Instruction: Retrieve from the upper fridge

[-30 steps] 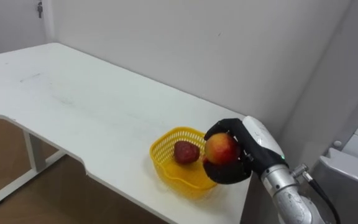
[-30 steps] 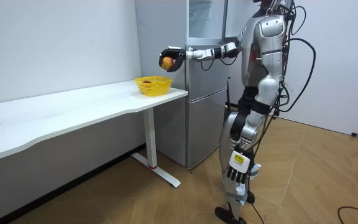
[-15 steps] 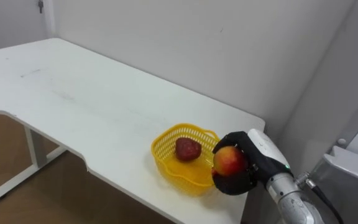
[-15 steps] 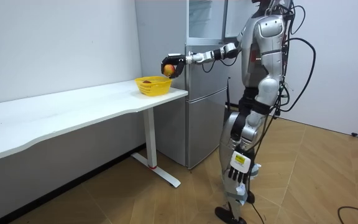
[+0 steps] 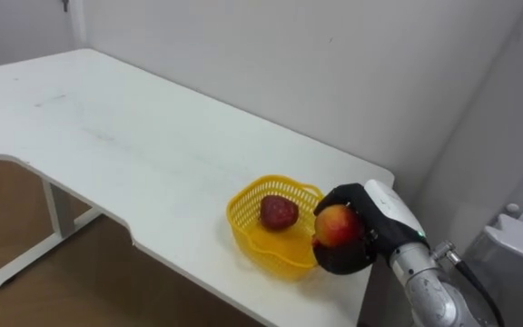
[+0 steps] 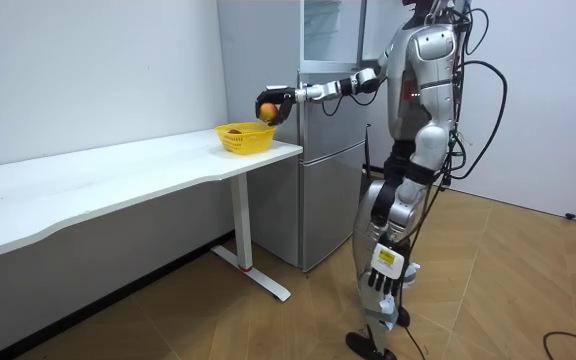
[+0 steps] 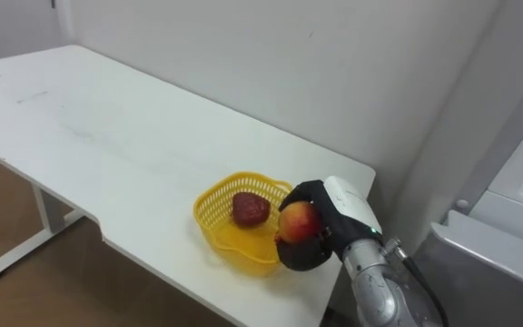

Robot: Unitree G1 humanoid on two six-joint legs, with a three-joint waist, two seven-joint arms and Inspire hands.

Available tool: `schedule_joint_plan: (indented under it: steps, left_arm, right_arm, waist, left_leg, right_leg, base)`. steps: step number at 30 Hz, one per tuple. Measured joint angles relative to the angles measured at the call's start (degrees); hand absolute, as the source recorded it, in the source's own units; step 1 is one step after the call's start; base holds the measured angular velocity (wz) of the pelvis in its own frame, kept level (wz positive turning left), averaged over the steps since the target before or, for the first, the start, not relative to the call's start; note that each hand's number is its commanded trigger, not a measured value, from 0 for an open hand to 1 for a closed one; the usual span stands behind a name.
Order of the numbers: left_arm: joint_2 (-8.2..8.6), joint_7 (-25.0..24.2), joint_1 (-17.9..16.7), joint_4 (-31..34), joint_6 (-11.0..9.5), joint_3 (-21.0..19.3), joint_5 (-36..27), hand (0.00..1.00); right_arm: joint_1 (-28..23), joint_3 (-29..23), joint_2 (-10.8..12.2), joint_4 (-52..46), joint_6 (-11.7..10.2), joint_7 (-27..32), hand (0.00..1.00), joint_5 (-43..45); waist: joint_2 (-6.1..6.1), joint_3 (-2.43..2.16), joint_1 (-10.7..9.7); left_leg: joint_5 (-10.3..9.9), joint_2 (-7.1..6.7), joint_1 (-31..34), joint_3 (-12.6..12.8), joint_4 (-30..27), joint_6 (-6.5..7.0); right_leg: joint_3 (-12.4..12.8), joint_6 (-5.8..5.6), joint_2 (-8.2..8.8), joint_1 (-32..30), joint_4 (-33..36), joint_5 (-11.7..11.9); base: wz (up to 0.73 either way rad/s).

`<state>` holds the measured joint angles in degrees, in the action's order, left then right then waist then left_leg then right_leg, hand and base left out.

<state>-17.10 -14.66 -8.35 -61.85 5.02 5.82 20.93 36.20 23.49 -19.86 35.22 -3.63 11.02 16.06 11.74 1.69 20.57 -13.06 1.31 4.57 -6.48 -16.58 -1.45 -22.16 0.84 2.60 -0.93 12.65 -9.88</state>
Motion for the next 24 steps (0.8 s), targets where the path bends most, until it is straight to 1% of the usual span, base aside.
schedule_joint_plan:
  steps: [11, 16, 19, 24]
  left_arm:
    - [-0.01, 0.5, 0.0, 0.0, 0.3, -0.1, 0.0, 0.0]
    - [-0.02, 0.6, 0.0, 0.0, 0.9, -0.2, 0.0, 0.0]
    - [-0.01, 0.7, -0.1, 0.0, 1.0, -0.8, 0.0, 0.0]
    - [-0.01, 1.4, -0.1, 0.0, 1.1, -1.2, 0.0, 0.0]
  right_arm:
    - [0.2, 0.0, 0.0, -0.4, 0.0, 0.0, 1.0, -0.1]
    - [2.0, 0.0, 0.0, -0.5, 0.0, 0.0, 1.0, 0.0]
    - [2.1, -0.1, 0.0, -2.5, 0.6, 0.1, 1.0, 0.0]
    - [2.1, -0.1, 0.0, -4.0, 0.8, 0.1, 1.0, -0.1]
  waist:
    - [0.49, -0.03, 0.3]
    - [0.5, -0.04, 0.2]
    - [0.59, -0.11, 0.2]
    - [0.83, -0.28, 0.3]
  left_leg:
    - [0.0, 0.01, 0.3, 0.0, 0.3, -0.01]
    - [0.0, 0.02, 0.3, 0.0, 0.1, 0.0]
    - [0.0, 0.02, 0.3, -0.2, 0.3, -0.01]
    - [0.0, 0.02, 0.3, -0.2, 0.2, 0.0]
  right_leg:
    - [0.2, 0.0, -0.07, 0.0, 0.0, 0.0]
    - [0.2, 0.0, -0.08, -0.1, 0.0, 0.0]
    - [0.1, 0.0, -0.09, -0.1, 0.0, 0.0]
    - [0.0, 0.0, -0.09, -0.1, 0.0, 0.0]
  base:
    - [0.0]
    - [0.0]
    - [0.0]
    - [0.0]
